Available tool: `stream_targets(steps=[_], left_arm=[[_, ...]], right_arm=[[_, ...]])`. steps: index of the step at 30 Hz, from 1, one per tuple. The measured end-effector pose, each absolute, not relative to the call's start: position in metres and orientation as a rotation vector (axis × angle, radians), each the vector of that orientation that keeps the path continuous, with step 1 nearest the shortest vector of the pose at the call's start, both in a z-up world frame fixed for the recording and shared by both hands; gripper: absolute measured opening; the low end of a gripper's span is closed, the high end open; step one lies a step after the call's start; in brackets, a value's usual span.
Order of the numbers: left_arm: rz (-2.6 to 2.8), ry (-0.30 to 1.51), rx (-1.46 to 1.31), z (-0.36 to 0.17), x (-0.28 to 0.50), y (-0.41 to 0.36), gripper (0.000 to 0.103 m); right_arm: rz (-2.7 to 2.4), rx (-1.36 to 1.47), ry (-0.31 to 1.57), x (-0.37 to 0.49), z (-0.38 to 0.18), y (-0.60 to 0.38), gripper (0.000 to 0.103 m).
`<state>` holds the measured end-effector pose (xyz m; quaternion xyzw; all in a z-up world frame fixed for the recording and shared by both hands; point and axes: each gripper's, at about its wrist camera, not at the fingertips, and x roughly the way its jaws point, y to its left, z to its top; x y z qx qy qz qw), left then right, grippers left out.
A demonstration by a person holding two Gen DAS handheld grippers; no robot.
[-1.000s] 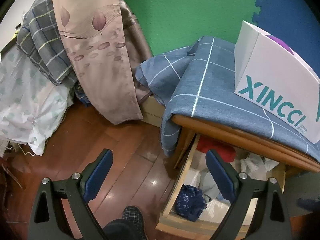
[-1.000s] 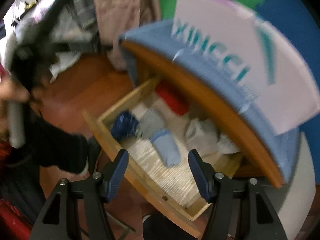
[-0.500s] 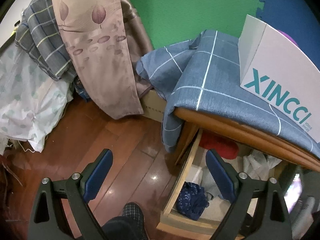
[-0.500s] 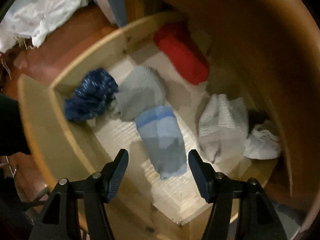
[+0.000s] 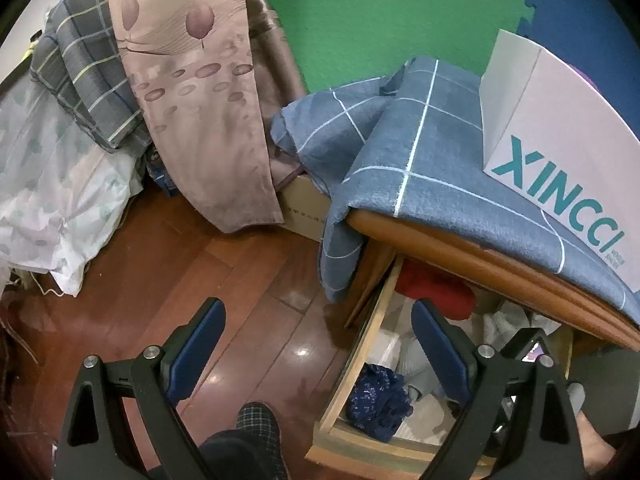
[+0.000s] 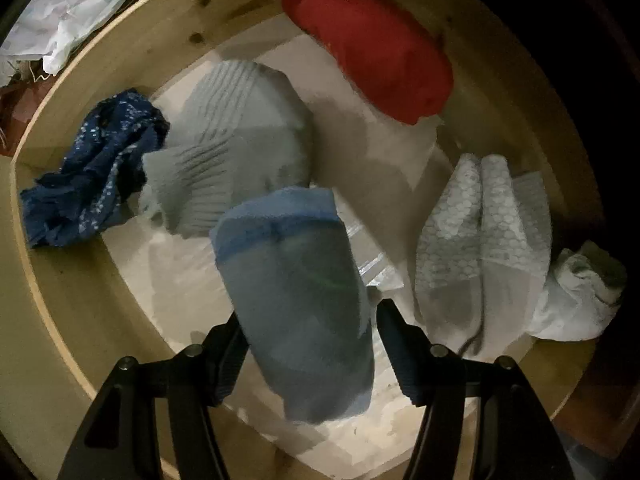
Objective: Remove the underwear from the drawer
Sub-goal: 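Reach into the drawer and grasp the light blue sock with the right gripper, then lift the light blue sock above the white box while the left gripper reaches into the drawer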
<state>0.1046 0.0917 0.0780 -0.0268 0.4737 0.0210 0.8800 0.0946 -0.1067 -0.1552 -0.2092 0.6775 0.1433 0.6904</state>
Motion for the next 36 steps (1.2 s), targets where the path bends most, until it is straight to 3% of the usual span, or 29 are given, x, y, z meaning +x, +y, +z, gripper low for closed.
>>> stream_targets(steps=[3,4,5,11,36], left_arm=[[0.049,0.972,-0.050,0.079,0.104,0.091,0.093],[0.047,0.969,-0.050,0.079,0.103,0.091,0.093],[0.047,0.969,-0.049,0.080,0.103,0.090,0.093],[0.021,0.979,-0.078,0.078,0.102,0.091,0.093],[-0.087,1.029,0.055,0.061,0.092,0.052,0.093]], right_arm=[[0.332,-0.456,1.523,0.095,-0.157,-0.108,0.064],[0.339,-0.454,1.521,0.094,-0.158,-0.108,0.061],[0.337,-0.458,1.517,0.093,-0.159,-0.107,0.051],[0.333,-0.427,1.511,0.088,-0.153,-0.109,0.045],[0.207,0.038,1.161,0.010,-0.004,-0.161,0.044]])
